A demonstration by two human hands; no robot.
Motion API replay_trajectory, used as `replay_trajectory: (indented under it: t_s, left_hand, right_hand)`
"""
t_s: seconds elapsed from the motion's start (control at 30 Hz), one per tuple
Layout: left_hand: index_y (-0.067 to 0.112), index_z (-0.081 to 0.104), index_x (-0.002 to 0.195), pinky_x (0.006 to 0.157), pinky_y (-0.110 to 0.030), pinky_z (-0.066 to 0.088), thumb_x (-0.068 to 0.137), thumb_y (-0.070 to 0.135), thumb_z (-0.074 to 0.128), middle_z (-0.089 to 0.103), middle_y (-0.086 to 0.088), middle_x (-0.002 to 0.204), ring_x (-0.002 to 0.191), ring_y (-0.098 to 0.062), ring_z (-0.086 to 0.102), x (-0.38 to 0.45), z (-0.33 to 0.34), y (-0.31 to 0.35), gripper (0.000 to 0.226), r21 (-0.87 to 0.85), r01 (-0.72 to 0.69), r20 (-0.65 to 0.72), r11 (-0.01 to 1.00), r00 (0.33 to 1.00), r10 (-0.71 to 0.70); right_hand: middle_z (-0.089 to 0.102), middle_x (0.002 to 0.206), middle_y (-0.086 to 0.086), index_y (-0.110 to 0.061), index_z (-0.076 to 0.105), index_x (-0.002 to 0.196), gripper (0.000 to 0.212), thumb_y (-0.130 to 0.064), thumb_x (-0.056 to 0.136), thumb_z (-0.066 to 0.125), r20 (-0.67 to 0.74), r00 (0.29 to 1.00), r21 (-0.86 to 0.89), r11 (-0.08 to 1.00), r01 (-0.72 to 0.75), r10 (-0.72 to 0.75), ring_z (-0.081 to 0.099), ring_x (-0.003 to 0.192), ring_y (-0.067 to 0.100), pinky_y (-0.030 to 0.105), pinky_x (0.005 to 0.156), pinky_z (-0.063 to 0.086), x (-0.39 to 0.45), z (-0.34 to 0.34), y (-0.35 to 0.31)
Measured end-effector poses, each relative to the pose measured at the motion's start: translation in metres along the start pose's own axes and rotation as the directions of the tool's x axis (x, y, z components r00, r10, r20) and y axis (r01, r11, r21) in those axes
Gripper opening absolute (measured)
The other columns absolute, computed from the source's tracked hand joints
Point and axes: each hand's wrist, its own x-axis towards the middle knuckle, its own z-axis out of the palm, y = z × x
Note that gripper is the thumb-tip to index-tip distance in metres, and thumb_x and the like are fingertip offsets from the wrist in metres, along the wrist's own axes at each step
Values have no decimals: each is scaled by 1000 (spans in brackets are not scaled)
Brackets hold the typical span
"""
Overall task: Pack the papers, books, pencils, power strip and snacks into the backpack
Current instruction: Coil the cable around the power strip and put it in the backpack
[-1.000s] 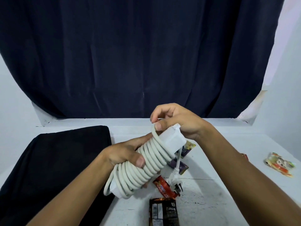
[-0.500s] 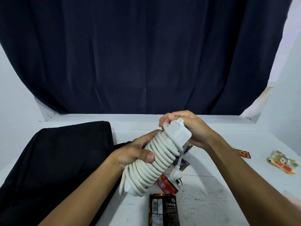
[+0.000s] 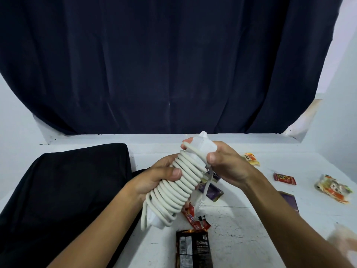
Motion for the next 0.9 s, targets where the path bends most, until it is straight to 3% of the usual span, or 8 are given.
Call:
replay_trajectory:
  t_s: [0.13, 0.3, 0.47, 0.57, 0.67, 0.73, 0.8, 0.9]
  left_hand:
    - [2, 59, 116, 59, -36, 59, 76, 24, 80, 65, -22, 93, 69, -29, 70, -4, -3, 0, 50, -14, 35, 64, 999, 997, -34]
    - [5, 58, 112, 56, -37, 58, 79, 31, 76, 62, -23, 91, 63, -30, 68, -6, -5, 2, 46, -39, 51, 28, 998, 998, -50]
    - [6, 60, 106, 53, -35, 57, 73, 34, 81, 60, -22, 86, 58, -30, 65, -10, -2, 6, 48, -52, 70, -56, 996, 996, -73]
    - [6, 60, 106, 52, -35, 57, 72, 36, 82, 60, -21, 86, 58, -29, 64, -14, -4, 6, 50, -49, 95, -70, 994, 993, -98]
    - [2, 60, 105, 51, -34, 57, 69, 38, 83, 60, -21, 87, 57, -28, 64, -18, -5, 6, 56, -61, 145, -78, 988, 986, -149]
    - [0, 60, 107, 51, -35, 57, 67, 40, 84, 60, -22, 87, 57, -28, 64, -18, -4, 8, 62, -58, 175, -129, 983, 975, -182]
    - [6, 55, 119, 53, -36, 56, 69, 40, 81, 60, -26, 92, 60, -31, 63, -15, -5, 13, 65, 7, 200, -216, 980, 957, -194]
    - [22, 45, 130, 61, -42, 56, 69, 34, 77, 63, -24, 103, 71, -35, 64, -9, -4, 24, 70, 202, 281, -358, 938, 913, -197]
  right_hand:
    - [53, 92, 21, 6, 63, 108, 85, -61, 58, 80, -41, 999, -97, 995, -9, 5, 44, 86, 33, 45, 76, 31, -1, 3, 0]
    - [52, 77, 15, -7, 68, 82, 48, -51, 64, 71, -135, 989, -103, 992, -76, 62, 46, 67, 19, 28, 54, 32, 0, 12, -3]
    - [47, 76, 12, -3, 66, 90, 55, -50, 63, 72, -209, 970, -23, 991, -134, 126, 40, 60, 12, 19, 44, 22, -1, 20, -4]
    - [41, 72, 11, -8, 67, 80, 52, -56, 63, 71, -258, 957, -70, 985, -158, 135, 33, 55, 11, 27, 50, 17, -4, 25, -6]
    - [36, 57, 1, 3, 52, 69, 66, -60, 68, 71, -290, 948, -113, 979, -172, 133, 25, 48, 12, 23, 45, 17, -8, 29, -4]
    - [34, 49, -3, -2, 44, 59, 67, -63, 68, 70, -351, 927, -118, 975, -187, 136, 22, 44, 12, 21, 42, 17, -7, 32, -2]
    - [38, 52, 1, -13, 45, 55, 59, -67, 68, 66, -422, 891, -72, 973, -218, 169, 23, 43, 12, 22, 43, 17, -3, 33, 5]
    - [39, 60, 8, -14, 49, 61, 57, -68, 73, 61, -475, 854, -33, 965, -259, 213, 27, 45, 13, 24, 44, 20, 5, 30, 14]
